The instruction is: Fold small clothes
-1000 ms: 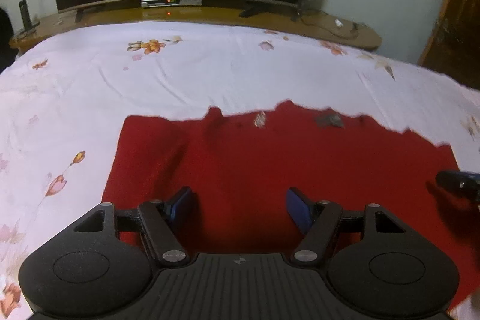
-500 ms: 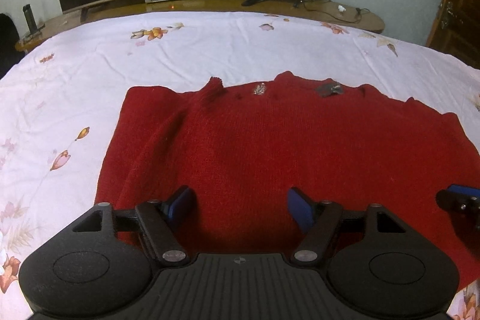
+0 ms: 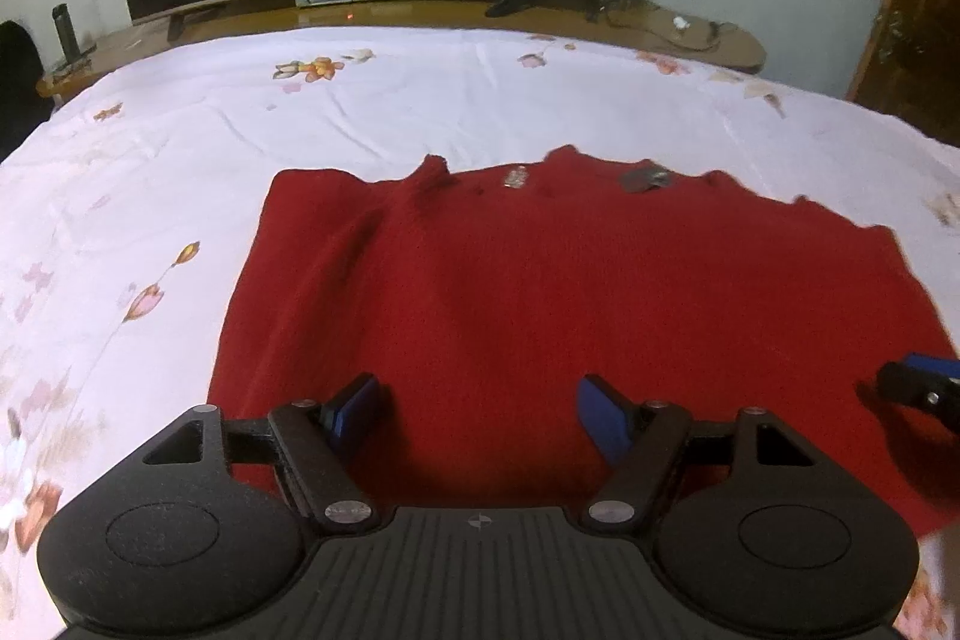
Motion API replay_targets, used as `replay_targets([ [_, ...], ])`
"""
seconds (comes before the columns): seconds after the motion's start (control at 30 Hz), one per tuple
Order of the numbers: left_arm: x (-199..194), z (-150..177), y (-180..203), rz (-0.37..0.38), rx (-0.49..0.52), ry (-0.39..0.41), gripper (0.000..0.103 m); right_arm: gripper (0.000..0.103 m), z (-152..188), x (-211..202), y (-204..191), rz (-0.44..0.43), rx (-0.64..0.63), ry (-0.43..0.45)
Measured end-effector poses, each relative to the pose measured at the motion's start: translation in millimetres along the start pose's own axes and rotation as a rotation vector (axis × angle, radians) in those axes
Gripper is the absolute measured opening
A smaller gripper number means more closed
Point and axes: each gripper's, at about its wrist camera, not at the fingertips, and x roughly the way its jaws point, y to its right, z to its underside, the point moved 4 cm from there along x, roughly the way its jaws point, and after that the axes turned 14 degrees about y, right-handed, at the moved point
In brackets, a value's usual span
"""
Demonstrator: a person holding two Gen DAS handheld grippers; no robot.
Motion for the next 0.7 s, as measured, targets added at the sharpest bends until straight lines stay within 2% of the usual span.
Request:
replay_targets([
  [0.07,-15.9,6.9,1.3,0.017,0.0,0.012,0.072,0.035,1.3,-14.1,-6.2,-0.007,-0.039,0.02],
  [0.17,-28.6,24.5,5.4,0.05,0.013,-0.013,0.072,0.035,7.0,-31.1,-15.1,-0.027,-0.079,0.027],
  [0.3,-26.6,47.0,1.4,0.035,0.038,-0.022,0.073,0.035,27.3,-33.8,-16.3,-0.017,-0.121,-0.029],
  [0.4,-26.0,48.5,0.0,0.027,0.045,-0.012,0.079,0.034,40.4,-28.7,-3.5,0.024,-0.143,-0.066],
  [0.47,-25.2,49.2,-2.0,0.029,0.044,-0.011,0.081,0.033,44.3,-26.6,7.6,0.042,-0.168,-0.058],
  [0.7,-30.2,52.3,-12.6,0.031,0.017,-0.013,0.081,0.033,45.9,-29.0,17.2,0.067,-0.181,-0.053],
])
